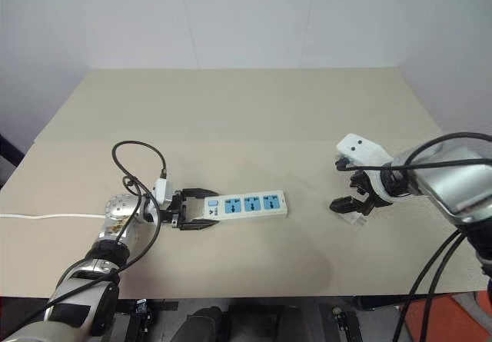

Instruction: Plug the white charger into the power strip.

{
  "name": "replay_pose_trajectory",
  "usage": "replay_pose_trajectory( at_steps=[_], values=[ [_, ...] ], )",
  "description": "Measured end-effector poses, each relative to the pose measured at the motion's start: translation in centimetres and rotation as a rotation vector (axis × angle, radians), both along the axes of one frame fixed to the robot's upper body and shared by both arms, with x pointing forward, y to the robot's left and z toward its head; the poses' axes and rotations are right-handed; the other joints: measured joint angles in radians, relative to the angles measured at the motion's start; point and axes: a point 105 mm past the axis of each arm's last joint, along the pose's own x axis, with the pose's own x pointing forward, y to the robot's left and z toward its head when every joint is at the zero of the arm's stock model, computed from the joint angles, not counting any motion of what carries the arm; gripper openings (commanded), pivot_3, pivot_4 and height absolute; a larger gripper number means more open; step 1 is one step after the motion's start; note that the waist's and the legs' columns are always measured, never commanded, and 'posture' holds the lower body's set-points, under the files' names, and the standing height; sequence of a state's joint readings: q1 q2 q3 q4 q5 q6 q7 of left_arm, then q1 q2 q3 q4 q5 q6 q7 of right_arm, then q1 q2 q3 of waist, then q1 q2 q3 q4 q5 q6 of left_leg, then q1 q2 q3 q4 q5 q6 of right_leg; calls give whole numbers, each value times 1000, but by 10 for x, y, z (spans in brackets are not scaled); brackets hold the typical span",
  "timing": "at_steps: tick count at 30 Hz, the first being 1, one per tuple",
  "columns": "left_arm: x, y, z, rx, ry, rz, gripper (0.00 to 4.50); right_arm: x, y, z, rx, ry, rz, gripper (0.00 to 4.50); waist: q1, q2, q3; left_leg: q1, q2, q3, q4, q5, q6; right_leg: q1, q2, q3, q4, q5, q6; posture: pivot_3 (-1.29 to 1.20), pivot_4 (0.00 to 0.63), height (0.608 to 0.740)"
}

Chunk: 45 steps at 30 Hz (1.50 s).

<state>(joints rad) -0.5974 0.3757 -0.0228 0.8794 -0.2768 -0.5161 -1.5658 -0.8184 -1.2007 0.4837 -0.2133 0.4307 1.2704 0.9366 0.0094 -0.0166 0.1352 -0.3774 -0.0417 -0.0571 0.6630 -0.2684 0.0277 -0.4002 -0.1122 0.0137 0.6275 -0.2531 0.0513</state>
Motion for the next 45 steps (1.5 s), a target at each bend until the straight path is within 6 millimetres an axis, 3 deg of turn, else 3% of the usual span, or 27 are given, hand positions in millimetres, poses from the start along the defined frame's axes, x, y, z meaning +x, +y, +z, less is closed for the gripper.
replay_pose_trajectory(
  at_steps=[5,24,27,35,42,45],
  values=[
    [0,0,0,-1,-5,1,3213,6,-9,-9,-33,53,12,4500,0,0,0,-3,0,0,2,0,0,-3,0,0,2,0,0,0,150,740],
    [-2,-2,-1,-11,-22,15,3213,23,-9,-35,-94,144,31,4500,1,1,-1,-5,-2,0,7,0,0,-4,0,0,3,0,0,0,150,740],
    [-2,-2,-1,-11,-23,16,3213,24,-8,-36,-94,151,32,3889,1,2,-1,-5,-2,0,7,0,0,-4,0,0,3,0,0,0,150,740],
    [-1,-2,0,-14,-24,26,3213,24,-8,-37,-97,160,34,1218,1,2,-1,-5,-2,0,7,0,0,-4,0,0,3,0,0,0,150,740],
    [-2,-2,0,-14,-32,24,3213,24,-10,-30,-149,128,57,1115,2,2,-1,-5,-3,0,7,0,0,-4,0,0,4,0,0,0,150,740],
    [-2,-2,-1,-12,-29,20,3213,24,0,-20,-155,77,119,1115,0,2,-1,-5,-3,0,7,0,0,-4,0,0,4,0,0,0,150,740]
  ],
)
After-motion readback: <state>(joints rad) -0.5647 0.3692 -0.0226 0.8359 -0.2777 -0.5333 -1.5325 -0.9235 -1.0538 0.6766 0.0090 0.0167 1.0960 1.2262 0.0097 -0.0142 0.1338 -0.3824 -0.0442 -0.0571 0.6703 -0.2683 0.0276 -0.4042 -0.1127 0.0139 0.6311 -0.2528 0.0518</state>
